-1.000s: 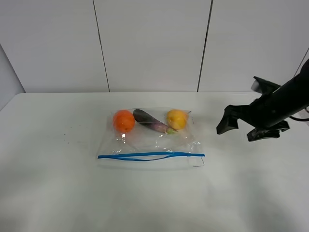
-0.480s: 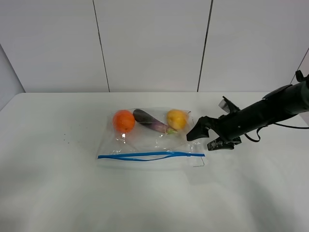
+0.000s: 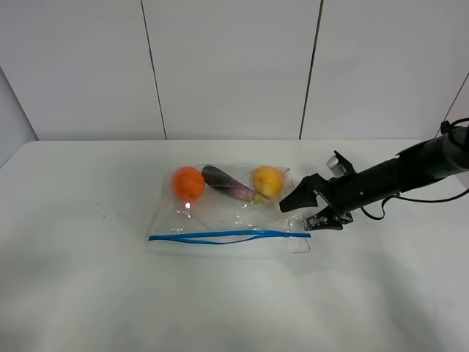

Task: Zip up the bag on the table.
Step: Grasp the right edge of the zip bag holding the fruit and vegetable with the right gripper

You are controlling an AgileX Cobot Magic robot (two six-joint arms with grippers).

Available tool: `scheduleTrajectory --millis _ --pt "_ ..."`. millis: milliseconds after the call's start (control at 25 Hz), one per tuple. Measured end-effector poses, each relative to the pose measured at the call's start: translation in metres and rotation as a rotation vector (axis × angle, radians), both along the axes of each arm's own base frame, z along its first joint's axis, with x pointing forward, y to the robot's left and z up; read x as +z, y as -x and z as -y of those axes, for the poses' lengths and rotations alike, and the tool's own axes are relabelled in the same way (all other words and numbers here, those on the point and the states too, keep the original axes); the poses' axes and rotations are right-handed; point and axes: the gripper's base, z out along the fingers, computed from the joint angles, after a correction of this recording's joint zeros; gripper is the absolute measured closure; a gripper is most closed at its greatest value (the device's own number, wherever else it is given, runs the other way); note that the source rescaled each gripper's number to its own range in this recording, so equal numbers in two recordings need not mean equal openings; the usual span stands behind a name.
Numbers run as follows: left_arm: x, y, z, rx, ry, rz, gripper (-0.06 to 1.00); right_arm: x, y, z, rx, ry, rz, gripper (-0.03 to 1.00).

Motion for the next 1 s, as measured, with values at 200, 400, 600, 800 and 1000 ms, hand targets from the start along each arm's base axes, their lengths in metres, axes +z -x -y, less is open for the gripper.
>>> scheduleTrajectory --millis 200,400,600,800,1000 --pt "0.0 0.0 0.0 0.0 0.0 0.0 -0.06 0.001 0.0 0.002 0.008 -0.047 0.003 0.02" --pt "0.0 0.0 0.0 0.0 0.0 0.0 -0.06 -0.008 0.0 0.001 0.011 -0.064 -0.008 0.02" --pt "0.0 0.0 0.0 0.0 0.0 0.0 -0.06 -0.009 0.0 0.0 0.013 -0.088 -0.003 0.04" --pt "0.0 0.0 0.0 0.0 0.0 0.0 -0.06 -0.022 0.002 -0.001 0.016 -0.102 -0.039 0.05" --pt "0.0 0.0 0.0 0.0 0.0 0.0 -0.06 -0.021 0.002 -0.002 0.012 -0.121 -0.039 0.11"
